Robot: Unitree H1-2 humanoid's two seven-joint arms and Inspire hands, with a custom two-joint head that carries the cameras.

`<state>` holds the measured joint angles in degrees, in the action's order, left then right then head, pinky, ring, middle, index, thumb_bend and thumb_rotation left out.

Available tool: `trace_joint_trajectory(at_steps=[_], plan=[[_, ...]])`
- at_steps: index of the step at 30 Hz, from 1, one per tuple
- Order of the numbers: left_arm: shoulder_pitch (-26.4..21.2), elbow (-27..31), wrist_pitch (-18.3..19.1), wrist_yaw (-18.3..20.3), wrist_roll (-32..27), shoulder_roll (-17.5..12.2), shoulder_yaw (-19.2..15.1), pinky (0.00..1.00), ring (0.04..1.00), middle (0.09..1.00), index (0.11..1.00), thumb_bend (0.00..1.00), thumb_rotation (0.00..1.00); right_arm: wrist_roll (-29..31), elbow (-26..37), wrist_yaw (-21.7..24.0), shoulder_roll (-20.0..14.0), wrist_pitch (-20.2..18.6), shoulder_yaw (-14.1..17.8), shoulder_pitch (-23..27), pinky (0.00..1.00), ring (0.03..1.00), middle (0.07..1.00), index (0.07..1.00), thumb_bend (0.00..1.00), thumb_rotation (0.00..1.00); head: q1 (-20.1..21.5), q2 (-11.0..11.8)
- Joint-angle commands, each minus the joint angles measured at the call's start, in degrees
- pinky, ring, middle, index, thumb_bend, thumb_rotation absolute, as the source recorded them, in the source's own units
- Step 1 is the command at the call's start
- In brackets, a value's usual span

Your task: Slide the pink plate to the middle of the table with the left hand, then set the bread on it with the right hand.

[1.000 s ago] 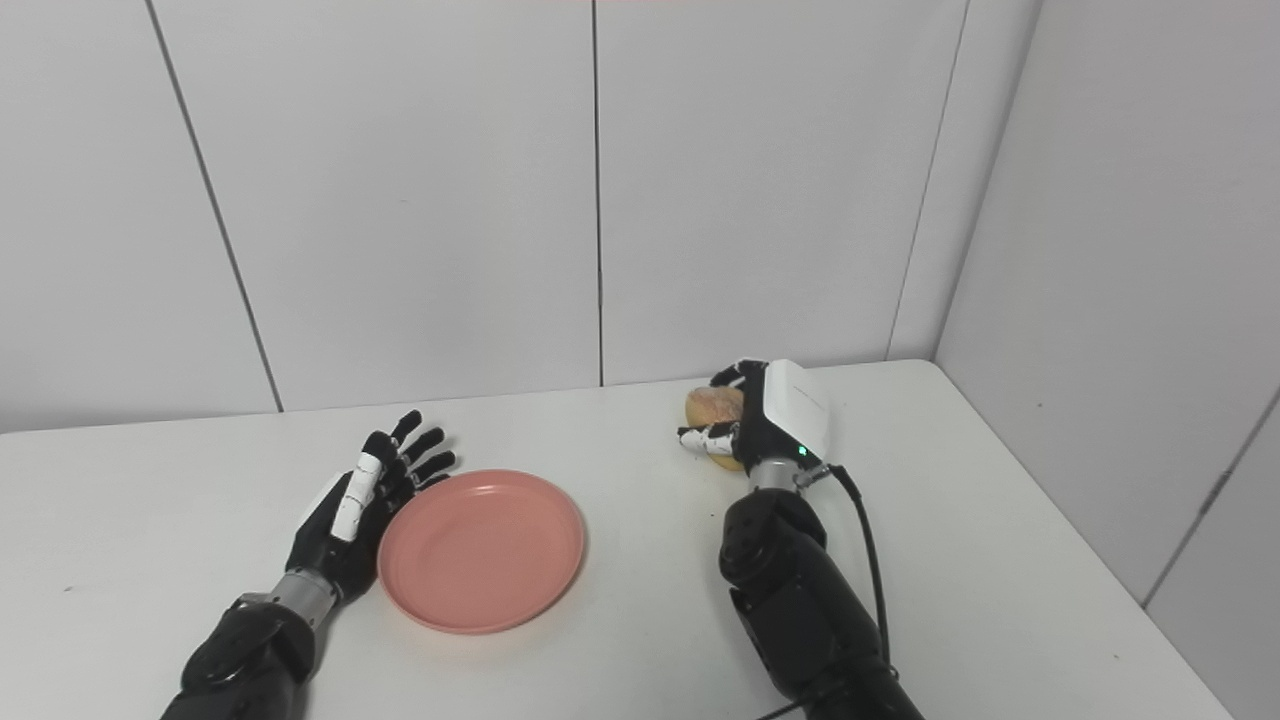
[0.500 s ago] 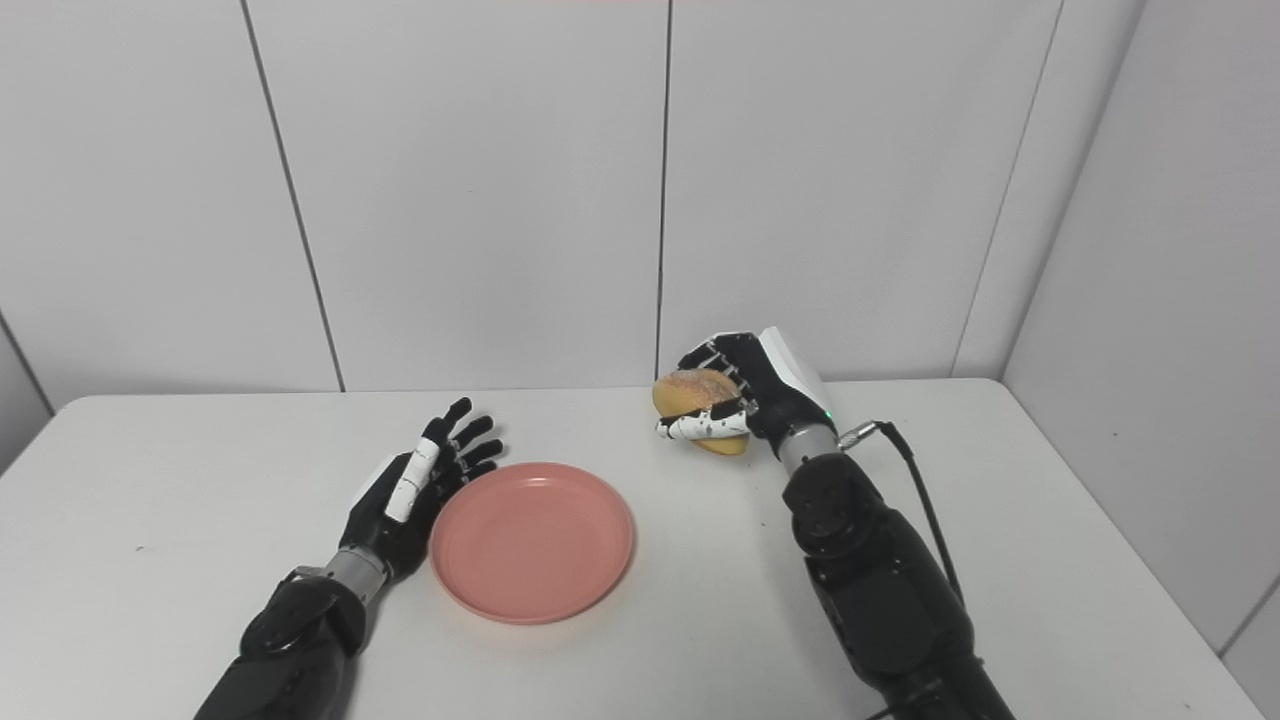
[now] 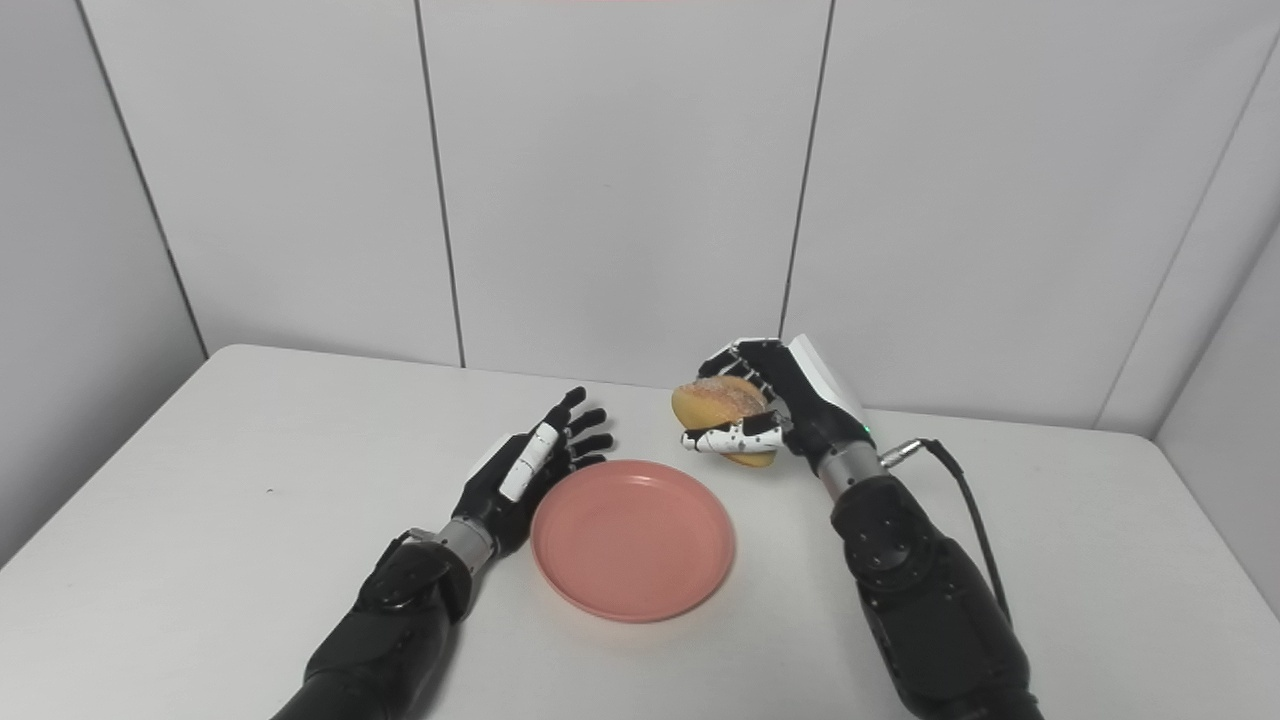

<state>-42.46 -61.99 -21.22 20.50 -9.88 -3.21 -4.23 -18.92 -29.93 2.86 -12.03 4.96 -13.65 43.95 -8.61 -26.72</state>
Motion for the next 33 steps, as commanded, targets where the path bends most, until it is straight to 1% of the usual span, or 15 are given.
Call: trace_joint_trajectory(at_steps=[1, 4, 8, 11, 12, 14, 18, 20, 21, 23, 26, 28, 33], plan=[[1.0, -2.2, -1.4, -0.4, 0.0, 1.6, 0.1, 0.86, 0.876, 0.932, 1.000, 0.91, 0.83, -0.5, 0.7, -0.9, -0.1, 4.1, 0.2, 2.8, 0.38, 0.451, 0.493, 0.483, 0.52, 0.00, -0.3, 0.4], [0.7, -3.2, -0.9, -0.2, -0.9, 2.0, -0.7, 0.87, 0.874, 0.937, 1.000, 0.90, 0.82, -2.2, -0.2, -2.6, 0.3, 6.9, -0.4, 2.5, 0.38, 0.443, 0.485, 0.492, 0.52, 0.00, -0.3, 0.5], [0.8, -3.5, 0.2, 0.5, -2.1, 2.3, -2.0, 0.87, 0.880, 0.946, 1.000, 0.89, 0.80, -3.1, -1.1, -3.5, 1.5, 8.3, -0.6, 2.5, 0.37, 0.444, 0.489, 0.490, 0.52, 0.00, 0.2, 0.5], [1.0, -3.3, 0.0, 0.5, -1.9, 2.2, -2.1, 0.87, 0.882, 0.948, 1.000, 0.89, 0.81, -4.1, -1.8, -3.8, 2.3, 8.6, -1.2, 2.7, 0.38, 0.446, 0.495, 0.486, 0.52, 0.00, 0.8, 0.4], [1.1, -3.4, -0.3, 0.4, -1.7, 2.2, -2.0, 0.88, 0.879, 0.946, 1.000, 0.89, 0.82, -4.3, -2.0, -3.8, 2.5, 8.6, -1.4, 2.8, 0.38, 0.448, 0.491, 0.487, 0.52, 0.00, 0.8, 0.4], [1.2, -3.3, -0.3, 0.5, -1.7, 2.0, -2.1, 0.88, 0.878, 0.946, 1.000, 0.89, 0.84, -4.8, -2.5, -3.4, 3.0, 8.8, -2.1, 2.9, 0.40, 0.457, 0.491, 0.481, 0.52, 0.00, 1.4, 0.2], [1.6, -2.6, 0.2, 0.6, -1.9, 1.9, -2.2, 0.88, 0.880, 0.946, 1.000, 0.89, 0.84, -4.1, -3.1, -2.1, 3.6, 9.5, -2.5, 2.8, 0.39, 0.454, 0.490, 0.483, 0.52, 0.00, 1.8, -0.1], [1.9, -2.2, 0.4, 0.5, -1.8, 1.9, -2.1, 0.88, 0.878, 0.942, 1.000, 0.88, 0.85, -4.1, -3.6, -2.4, 4.1, 10.0, -2.4, 2.5, 0.37, 0.444, 0.489, 0.488, 0.52, 0.00, 2.1, -0.3], [1.9, -2.0, 0.5, 0.4, -1.8, 1.9, -2.1, 0.88, 0.876, 0.939, 1.000, 0.88, 0.86, -4.1, -3.9, -2.6, 4.3, 10.2, -2.3, 2.4, 0.32, 0.423, 0.487, 0.496, 0.52, 0.00, 2.1, -0.3], [2.1, -1.8, 0.7, 0.3, -1.7, 1.8, -2.1, 0.88, 0.876, 0.939, 1.000, 0.86, 0.88, -4.8, -4.2, -3.3, 4.6, 10.5, -2.6, 2.1, 0.31, 0.421, 0.488, 0.497, 0.52, 0.00, 2.4, -0.5], [2.2, -1.9, 0.7, 0.3, -1.8, 1.8, -2.2, 0.88, 0.875, 0.939, 1.000, 0.85, 0.90, -6.5, -4.1, -4.0, 5.1, 9.4, -3.3, 1.7, 0.35, 0.436, 0.491, 0.490, 0.52, 0.00, 2.8, -0.8], [2.2, -1.8, 1.0, 0.3, -1.8, 1.8, -2.2, 0.88, 0.876, 0.936, 1.000, 0.86, 0.91, -7.4, -4.6, -4.1, 5.3, 9.7, -3.8, 1.5, 0.38, 0.443, 0.493, 0.487, 0.52, 0.00, 2.9, -0.8], [2.6, -0.5, 1.7, 0.4, -2.0, 2.1, -2.1, 0.88, 0.875, 0.932, 1.000, 0.85, 0.95, -8.5, -6.4, -3.7, 5.8, 9.4, -4.8, 1.2, 0.39, 0.441, 0.503, 0.488, 0.52, 0.00, 3.4, -1.2]])
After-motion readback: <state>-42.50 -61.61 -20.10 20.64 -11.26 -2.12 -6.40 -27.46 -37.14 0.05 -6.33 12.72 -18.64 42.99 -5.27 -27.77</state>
